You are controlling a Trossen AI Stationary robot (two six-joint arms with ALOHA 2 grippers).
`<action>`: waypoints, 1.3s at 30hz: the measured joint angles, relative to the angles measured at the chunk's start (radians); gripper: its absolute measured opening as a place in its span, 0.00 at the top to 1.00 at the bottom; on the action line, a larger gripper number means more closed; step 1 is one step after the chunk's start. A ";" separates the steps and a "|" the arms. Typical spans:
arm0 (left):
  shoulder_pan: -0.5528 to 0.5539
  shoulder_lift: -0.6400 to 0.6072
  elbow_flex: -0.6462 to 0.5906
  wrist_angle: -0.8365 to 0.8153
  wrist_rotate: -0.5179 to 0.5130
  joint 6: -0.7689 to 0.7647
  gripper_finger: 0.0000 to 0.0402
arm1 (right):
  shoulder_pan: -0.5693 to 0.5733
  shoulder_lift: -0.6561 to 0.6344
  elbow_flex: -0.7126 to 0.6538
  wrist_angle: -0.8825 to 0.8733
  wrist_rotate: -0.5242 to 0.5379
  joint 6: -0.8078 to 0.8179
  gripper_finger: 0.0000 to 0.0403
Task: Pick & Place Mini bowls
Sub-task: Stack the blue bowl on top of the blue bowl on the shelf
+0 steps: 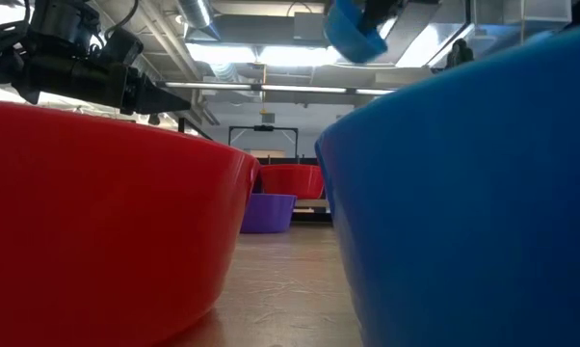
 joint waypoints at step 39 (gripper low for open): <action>0.000 0.000 0.000 0.000 0.000 0.011 0.98 | -0.395 0.579 0.097 -0.212 -0.313 -0.102 0.97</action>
